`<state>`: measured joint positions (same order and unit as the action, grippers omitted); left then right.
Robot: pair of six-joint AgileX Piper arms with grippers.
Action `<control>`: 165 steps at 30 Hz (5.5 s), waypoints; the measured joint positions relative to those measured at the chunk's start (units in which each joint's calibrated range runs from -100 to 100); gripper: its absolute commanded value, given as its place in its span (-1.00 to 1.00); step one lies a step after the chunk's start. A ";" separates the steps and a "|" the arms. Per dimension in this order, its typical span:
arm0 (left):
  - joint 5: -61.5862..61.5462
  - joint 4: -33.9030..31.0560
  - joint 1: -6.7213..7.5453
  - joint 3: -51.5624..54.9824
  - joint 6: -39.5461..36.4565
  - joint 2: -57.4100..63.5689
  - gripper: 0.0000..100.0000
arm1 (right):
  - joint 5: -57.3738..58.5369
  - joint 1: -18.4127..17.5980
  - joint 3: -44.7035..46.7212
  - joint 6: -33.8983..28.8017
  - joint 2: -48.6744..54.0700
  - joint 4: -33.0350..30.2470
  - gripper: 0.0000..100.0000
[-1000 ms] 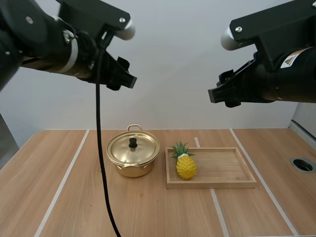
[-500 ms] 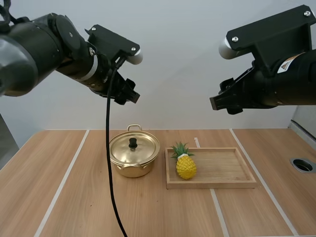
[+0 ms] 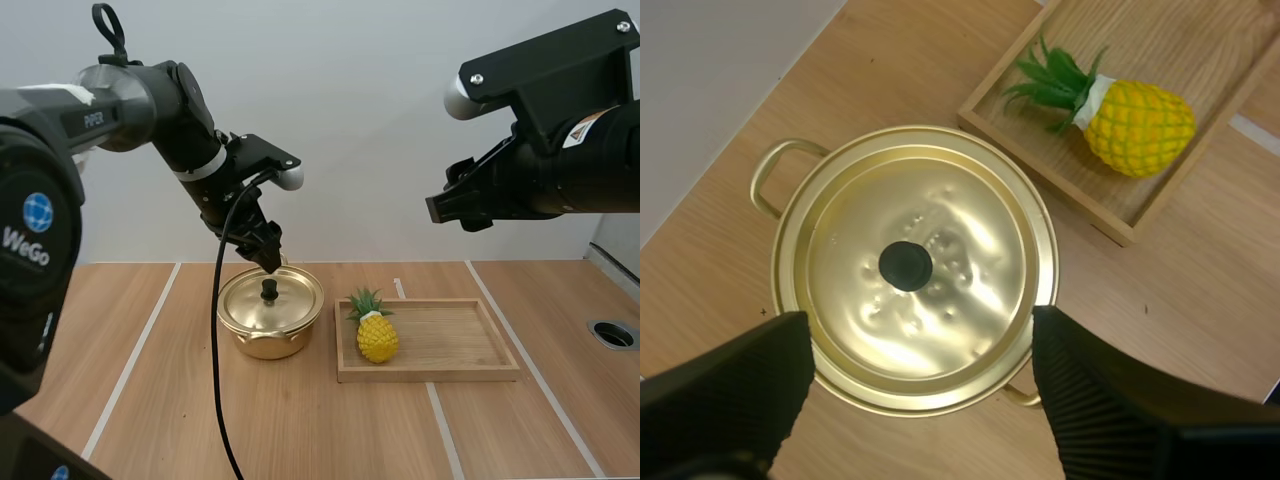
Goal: Open the pot, put the pineapple inside, and close it
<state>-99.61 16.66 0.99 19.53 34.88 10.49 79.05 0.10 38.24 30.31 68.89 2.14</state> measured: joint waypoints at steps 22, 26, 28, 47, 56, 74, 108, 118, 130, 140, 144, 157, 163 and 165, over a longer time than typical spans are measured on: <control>-0.26 1.52 0.00 -8.12 -3.96 -19.21 1.00 | 2.48 0.00 0.00 0.00 -0.15 0.00 1.00; -0.26 1.18 0.00 -8.12 -3.96 -19.62 1.00 | 2.48 0.00 0.00 0.00 -1.07 0.00 1.00; -0.26 0.76 0.00 -8.12 -3.96 -19.87 1.00 | 2.48 0.00 0.00 0.00 -1.90 -0.12 1.00; -0.26 -0.23 0.06 -7.63 -3.27 -20.00 1.00 | 1.29 0.00 0.00 0.00 -3.75 -0.35 1.00; -0.39 0.72 0.16 -6.19 -2.09 -20.26 1.00 | 1.29 0.00 0.00 0.00 -3.75 -0.35 1.00; -0.25 2.90 0.16 -4.40 -1.80 -21.68 1.00 | 1.29 0.00 0.00 0.00 -3.75 -0.35 1.00; -0.39 3.89 0.16 -26.82 -2.56 -6.01 -1.00 | 1.82 0.00 0.00 0.00 -3.75 -0.35 1.00; 39.21 7.64 0.16 -41.62 -11.29 11.76 -1.00 | 1.82 0.00 0.00 0.00 -3.87 2.26 1.00; 96.16 15.22 0.16 -42.99 -12.05 28.15 -1.00 | -7.83 0.00 6.39 -0.09 -4.48 8.15 1.00; 102.49 16.00 0.16 -43.14 -12.16 28.74 -1.00 | -12.68 0.00 9.81 3.88 -22.41 16.56 1.00; 102.32 16.00 0.16 -43.14 -12.16 28.74 -1.00 | -12.35 0.00 8.75 6.88 -31.83 20.43 1.00; 98.79 14.60 0.16 -43.14 -12.05 28.74 -1.00 | -11.43 -0.10 4.01 10.29 -53.21 22.60 1.00; 98.41 14.38 0.16 -43.14 -12.05 28.74 -1.00 | -10.84 -0.20 4.01 12.30 -59.24 23.53 1.00; 98.41 14.38 0.16 -43.14 -12.05 28.74 -1.00 | -10.45 -0.20 4.01 12.90 -60.59 24.58 1.00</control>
<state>-1.21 31.04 1.14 -23.62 22.83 39.23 68.60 -0.11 42.25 43.21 8.29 26.72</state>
